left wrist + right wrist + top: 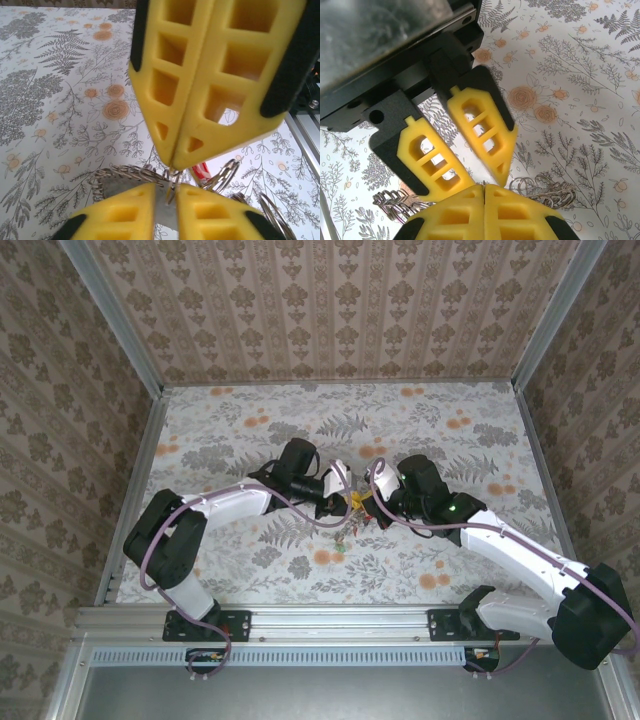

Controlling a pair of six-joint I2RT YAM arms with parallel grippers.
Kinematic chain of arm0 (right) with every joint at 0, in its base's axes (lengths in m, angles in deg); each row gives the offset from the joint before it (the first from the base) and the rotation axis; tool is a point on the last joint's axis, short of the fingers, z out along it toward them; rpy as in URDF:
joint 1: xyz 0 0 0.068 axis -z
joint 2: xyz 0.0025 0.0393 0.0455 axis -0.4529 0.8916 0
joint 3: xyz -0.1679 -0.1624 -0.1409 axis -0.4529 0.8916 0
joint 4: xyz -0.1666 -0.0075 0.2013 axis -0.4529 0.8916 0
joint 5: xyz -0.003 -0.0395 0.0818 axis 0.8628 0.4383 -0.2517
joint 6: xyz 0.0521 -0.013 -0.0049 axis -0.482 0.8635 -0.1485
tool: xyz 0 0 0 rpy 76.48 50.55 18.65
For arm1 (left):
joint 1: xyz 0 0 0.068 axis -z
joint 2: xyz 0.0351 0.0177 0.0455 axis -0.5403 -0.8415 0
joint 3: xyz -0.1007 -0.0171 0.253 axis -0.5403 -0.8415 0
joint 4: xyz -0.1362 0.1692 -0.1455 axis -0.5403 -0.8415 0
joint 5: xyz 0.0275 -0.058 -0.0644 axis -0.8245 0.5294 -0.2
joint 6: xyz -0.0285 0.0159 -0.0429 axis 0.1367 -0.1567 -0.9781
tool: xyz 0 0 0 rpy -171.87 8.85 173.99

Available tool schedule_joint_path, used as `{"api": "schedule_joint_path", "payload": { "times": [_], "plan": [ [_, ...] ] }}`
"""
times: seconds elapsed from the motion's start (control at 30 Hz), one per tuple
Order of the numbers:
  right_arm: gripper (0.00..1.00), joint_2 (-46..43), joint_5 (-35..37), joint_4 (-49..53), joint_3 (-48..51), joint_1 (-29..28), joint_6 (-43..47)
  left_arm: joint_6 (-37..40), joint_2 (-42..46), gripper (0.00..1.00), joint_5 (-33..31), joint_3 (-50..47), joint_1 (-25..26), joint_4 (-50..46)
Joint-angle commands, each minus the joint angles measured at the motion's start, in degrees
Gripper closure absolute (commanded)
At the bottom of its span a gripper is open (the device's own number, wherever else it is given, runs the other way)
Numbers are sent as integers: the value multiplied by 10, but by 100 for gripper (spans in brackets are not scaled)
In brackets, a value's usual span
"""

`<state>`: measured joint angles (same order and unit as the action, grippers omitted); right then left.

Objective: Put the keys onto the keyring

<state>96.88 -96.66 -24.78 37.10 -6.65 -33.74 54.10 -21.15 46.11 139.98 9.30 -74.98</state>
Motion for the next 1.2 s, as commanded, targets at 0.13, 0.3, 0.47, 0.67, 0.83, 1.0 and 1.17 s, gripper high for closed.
{"api": "schedule_joint_path", "payload": {
  "times": [0.13, 0.3, 0.47, 0.67, 0.83, 1.0, 1.17],
  "plan": [
    [100, -11, 11, 2, -7, -2, -2, -7, 3, 100, -2, -4, 2, 29],
    [100, -26, 64, 22, 9, 6, -25, -56, 12, 100, -37, -42, 2, 108],
    [100, -22, 77, 27, 17, 15, -45, -107, 16, 100, -57, -91, 2, 214],
    [100, -18, 41, 4, 7, 15, -41, -116, 11, 100, -64, -99, 3, 231],
    [100, -16, 0, -14, -6, 13, -29, -107, 11, 89, -62, -92, 4, 217],
    [100, -9, -9, -13, -14, 12, -20, -90, 10, 83, -56, -76, 6, 189],
    [100, -7, -15, -12, -17, 12, -15, -80, 12, 79, -49, -65, 8, 168]
  ]
}}
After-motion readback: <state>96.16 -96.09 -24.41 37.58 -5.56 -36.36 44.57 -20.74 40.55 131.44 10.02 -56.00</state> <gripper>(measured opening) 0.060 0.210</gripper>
